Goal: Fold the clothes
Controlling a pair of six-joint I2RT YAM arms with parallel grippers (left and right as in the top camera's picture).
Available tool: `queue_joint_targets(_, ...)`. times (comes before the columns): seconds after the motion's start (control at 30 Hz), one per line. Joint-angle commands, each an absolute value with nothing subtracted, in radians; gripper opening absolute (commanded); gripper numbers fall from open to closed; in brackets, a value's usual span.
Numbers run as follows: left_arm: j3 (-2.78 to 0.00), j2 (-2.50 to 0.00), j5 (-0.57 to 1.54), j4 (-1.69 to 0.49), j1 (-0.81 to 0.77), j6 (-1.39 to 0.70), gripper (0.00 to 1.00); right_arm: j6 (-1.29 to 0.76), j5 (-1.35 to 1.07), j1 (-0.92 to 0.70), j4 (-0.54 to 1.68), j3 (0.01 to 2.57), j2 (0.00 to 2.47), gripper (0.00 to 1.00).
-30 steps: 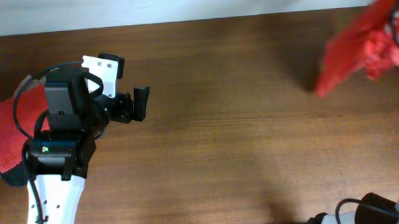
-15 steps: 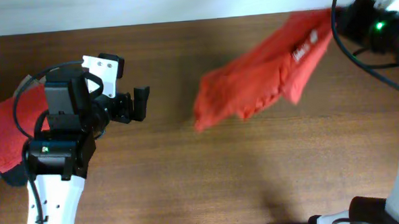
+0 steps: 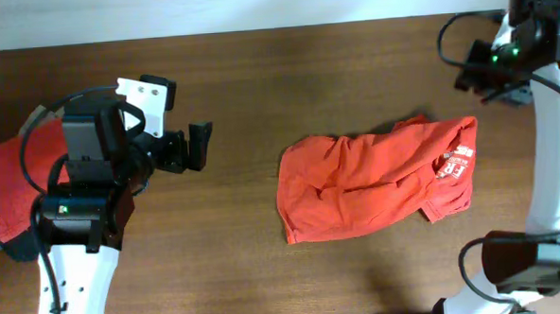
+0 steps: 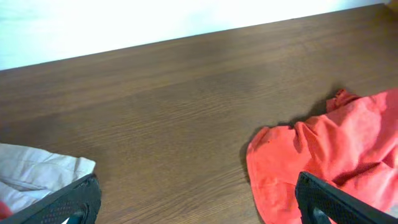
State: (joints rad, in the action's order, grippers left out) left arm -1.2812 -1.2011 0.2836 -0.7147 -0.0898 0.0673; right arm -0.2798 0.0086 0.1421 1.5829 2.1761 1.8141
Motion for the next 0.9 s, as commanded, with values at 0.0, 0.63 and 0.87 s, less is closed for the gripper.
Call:
queue_joint_targets(0.0,-1.301,-1.203,0.319,-0.712,-0.092,0.084,0.99,-0.225,-0.039,0.134,1.628,2.162,1.837,0.63)
queue_joint_targets(0.63,-1.301,-1.281,0.318,-0.74,-0.092,0.084,0.99,-0.239,-0.199,0.135,1.302,1.327,1.853,0.75)
queue_joint_targets(0.87,-1.301,-1.293,0.318,-0.738,-0.092,0.084,0.99,-0.289,-0.222,0.136,1.204,1.232,1.846,0.26)
